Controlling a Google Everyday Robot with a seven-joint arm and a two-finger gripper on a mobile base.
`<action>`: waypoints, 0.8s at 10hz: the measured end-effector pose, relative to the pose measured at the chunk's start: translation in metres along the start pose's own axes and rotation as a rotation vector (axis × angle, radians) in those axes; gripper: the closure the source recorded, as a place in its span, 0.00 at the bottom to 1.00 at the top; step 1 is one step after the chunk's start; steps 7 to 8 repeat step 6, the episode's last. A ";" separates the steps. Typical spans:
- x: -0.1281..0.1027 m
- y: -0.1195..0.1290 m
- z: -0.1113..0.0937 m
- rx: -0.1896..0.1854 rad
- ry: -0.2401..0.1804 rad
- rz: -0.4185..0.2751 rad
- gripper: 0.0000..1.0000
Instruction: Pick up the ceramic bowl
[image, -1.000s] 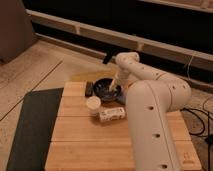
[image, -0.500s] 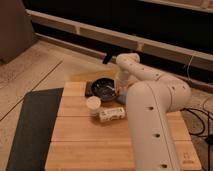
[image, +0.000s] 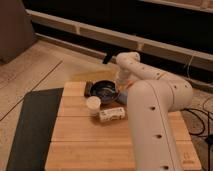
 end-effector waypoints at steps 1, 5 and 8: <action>-0.021 0.007 -0.038 0.048 -0.082 -0.038 1.00; -0.069 0.073 -0.192 0.129 -0.386 -0.199 1.00; -0.071 0.080 -0.208 0.134 -0.415 -0.214 1.00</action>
